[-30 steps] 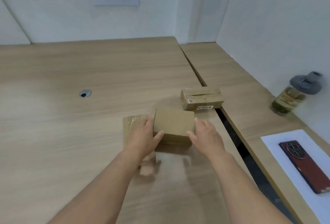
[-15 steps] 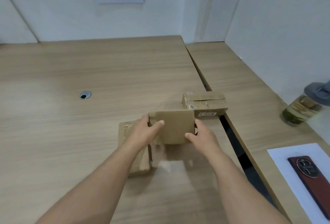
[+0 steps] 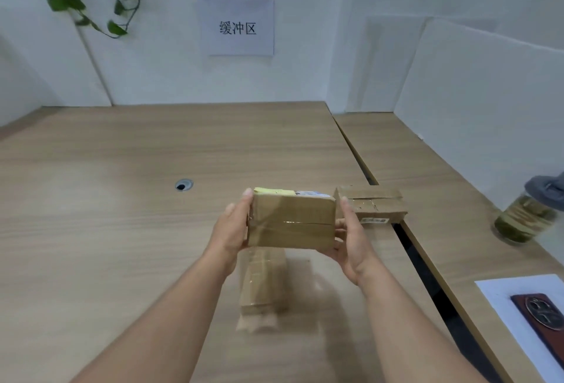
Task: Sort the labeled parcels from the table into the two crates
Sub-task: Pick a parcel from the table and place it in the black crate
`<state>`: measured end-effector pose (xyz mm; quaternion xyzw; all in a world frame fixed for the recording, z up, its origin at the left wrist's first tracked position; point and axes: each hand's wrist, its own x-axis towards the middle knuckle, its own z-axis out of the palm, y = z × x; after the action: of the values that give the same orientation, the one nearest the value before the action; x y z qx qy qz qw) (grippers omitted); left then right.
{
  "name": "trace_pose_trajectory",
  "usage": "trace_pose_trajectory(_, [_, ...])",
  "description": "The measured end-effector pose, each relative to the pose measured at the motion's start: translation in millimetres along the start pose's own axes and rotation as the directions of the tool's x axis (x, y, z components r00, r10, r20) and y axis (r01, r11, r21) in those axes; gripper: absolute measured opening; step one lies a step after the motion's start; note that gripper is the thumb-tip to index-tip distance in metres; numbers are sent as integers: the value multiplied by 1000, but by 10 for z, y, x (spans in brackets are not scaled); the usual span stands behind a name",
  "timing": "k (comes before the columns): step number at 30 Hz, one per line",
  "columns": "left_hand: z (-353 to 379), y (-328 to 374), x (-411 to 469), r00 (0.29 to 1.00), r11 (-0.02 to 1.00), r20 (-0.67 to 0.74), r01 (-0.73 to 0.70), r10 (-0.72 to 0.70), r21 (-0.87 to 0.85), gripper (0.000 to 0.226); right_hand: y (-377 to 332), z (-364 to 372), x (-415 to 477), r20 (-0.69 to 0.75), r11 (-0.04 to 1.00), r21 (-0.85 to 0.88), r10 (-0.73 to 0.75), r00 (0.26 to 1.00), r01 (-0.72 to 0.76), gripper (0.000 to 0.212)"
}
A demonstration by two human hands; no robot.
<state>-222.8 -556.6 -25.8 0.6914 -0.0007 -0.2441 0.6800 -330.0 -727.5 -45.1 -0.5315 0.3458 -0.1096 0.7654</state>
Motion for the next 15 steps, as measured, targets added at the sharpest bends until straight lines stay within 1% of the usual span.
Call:
trace_pose_trajectory(2, [-169,-4,-68,1000,999,7,0,0,-34,39,17,144,-45,20,1000,-3,6,1000,-6,48])
trace_pose_trajectory(4, [-346,-14,-142,1000,998,15,-20,21,-59,23,32,268,-83,75,1000,-4,31,997,-31,37])
trace_pose_trajectory(5, [-439,-18,-189,999,998,17,-33,35,-61,25,37,334,-110,114,999,-14,47,992,-46,34])
trace_pose_trajectory(6, [-537,-29,-227,999,997,21,-46,48,-54,36,42,402,-132,149,998,-45,58,987,-52,38])
trace_pose_trajectory(8, [-728,-49,-301,998,997,19,-66,67,-36,64,76,549,-157,195,992,-121,66,979,-43,56])
trace_pose_trajectory(9, [-834,-67,-332,997,997,20,-75,76,-30,73,96,630,-168,206,990,-140,61,977,-32,63])
trace_pose_trajectory(10, [-945,-78,-369,997,997,19,-78,78,-25,76,114,712,-185,216,989,-145,50,975,-19,66])
trace_pose_trajectory(13, [-1305,-120,-468,996,996,-24,-81,80,-26,69,176,953,-248,259,984,-171,3,966,43,71])
trace_pose_trajectory(15, [-1558,-149,-550,996,997,-49,-80,80,3,68,225,1103,-311,310,980,-176,-30,950,89,68])
